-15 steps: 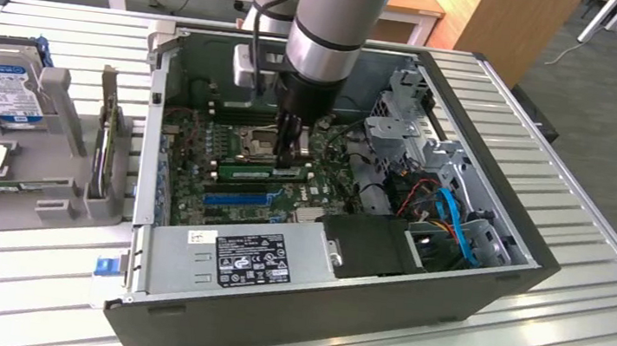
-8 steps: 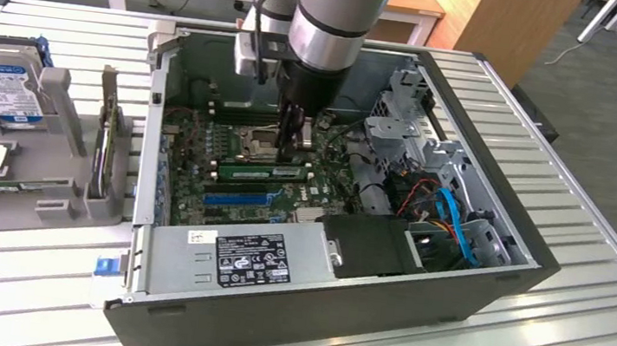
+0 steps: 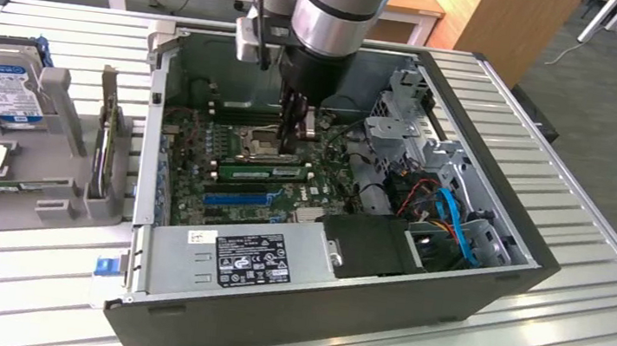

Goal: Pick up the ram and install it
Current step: 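Insert the ram into the slot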

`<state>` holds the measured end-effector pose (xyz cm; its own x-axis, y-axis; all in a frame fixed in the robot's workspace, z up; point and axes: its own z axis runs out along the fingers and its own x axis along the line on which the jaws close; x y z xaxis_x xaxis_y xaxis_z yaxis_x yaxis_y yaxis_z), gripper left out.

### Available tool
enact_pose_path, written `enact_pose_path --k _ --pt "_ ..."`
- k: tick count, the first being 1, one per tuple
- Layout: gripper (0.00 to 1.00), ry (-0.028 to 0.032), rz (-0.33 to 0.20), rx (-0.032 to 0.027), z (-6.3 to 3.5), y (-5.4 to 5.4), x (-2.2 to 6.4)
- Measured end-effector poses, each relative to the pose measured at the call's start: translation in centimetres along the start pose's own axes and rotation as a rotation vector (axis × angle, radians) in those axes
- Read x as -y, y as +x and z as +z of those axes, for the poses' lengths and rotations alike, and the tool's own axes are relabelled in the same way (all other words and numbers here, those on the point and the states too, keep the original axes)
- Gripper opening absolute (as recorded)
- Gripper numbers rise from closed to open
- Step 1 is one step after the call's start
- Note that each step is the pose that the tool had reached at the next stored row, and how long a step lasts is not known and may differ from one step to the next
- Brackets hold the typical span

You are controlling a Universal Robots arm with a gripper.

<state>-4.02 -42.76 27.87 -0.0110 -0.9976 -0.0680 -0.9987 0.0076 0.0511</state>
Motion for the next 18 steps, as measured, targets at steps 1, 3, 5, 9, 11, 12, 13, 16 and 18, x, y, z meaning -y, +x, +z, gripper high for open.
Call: enact_pose_path --k 1,3,5,9,11,12,13,16,18 --pt "0.31 0.0 0.0 0.0 -0.2 0.0 -0.01" --pt "0.31 0.0001 0.0 0.0001 -0.61 0.0 -0.03" --pt "0.31 0.0 0.0 0.0 -0.99 -0.1 -0.05" --pt "0.31 0.0 0.0 0.0 -1.74 -0.1 -0.09" --pt "0.31 0.0 0.0 0.0 -2.1 -0.1 -0.11" --pt "0.31 0.0 0.0 0.0 -2.29 -0.2 -0.12" --pt "0.31 0.0 0.0 0.0 -2.47 -0.2 -0.13" --pt "0.31 0.0001 0.0 0.0 -3.0 -0.2 -0.16" --pt "0.31 0.0 0.0 -0.0001 -3.32 -0.2 -0.17"
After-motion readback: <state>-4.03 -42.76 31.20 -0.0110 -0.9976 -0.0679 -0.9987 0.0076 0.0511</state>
